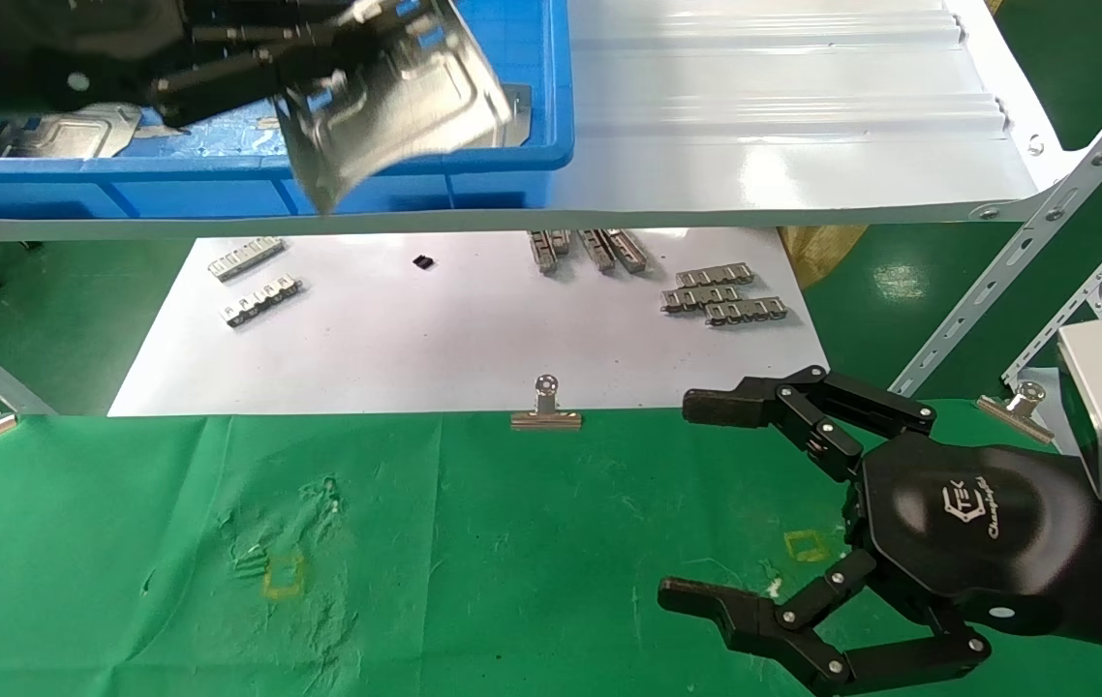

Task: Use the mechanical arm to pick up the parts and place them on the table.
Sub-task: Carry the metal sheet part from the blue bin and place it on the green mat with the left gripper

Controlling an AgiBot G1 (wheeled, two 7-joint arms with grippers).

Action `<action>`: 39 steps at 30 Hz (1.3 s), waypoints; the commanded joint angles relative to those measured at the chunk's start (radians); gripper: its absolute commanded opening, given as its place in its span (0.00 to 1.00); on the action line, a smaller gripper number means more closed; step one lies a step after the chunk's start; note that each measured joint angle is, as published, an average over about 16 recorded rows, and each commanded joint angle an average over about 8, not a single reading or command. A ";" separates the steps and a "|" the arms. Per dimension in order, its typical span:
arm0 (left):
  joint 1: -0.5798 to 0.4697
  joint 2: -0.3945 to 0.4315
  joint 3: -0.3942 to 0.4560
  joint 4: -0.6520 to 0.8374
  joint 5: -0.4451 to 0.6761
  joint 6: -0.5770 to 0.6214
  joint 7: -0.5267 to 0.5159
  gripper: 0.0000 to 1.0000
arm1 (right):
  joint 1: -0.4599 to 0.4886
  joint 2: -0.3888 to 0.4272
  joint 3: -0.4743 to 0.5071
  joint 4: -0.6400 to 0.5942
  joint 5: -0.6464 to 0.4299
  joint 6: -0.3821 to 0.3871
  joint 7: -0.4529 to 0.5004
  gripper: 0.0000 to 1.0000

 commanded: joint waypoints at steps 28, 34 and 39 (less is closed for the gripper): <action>0.328 -0.203 0.403 -0.305 -0.075 0.028 0.504 0.00 | 0.000 0.000 0.000 0.000 0.000 0.000 0.000 1.00; 0.337 -0.176 0.444 -0.190 -0.062 0.016 0.583 0.02 | 0.000 0.000 0.000 0.000 0.000 0.000 0.000 1.00; 0.340 -0.150 0.458 -0.105 -0.056 0.006 0.640 0.63 | 0.000 0.000 0.000 0.000 0.000 0.000 0.000 1.00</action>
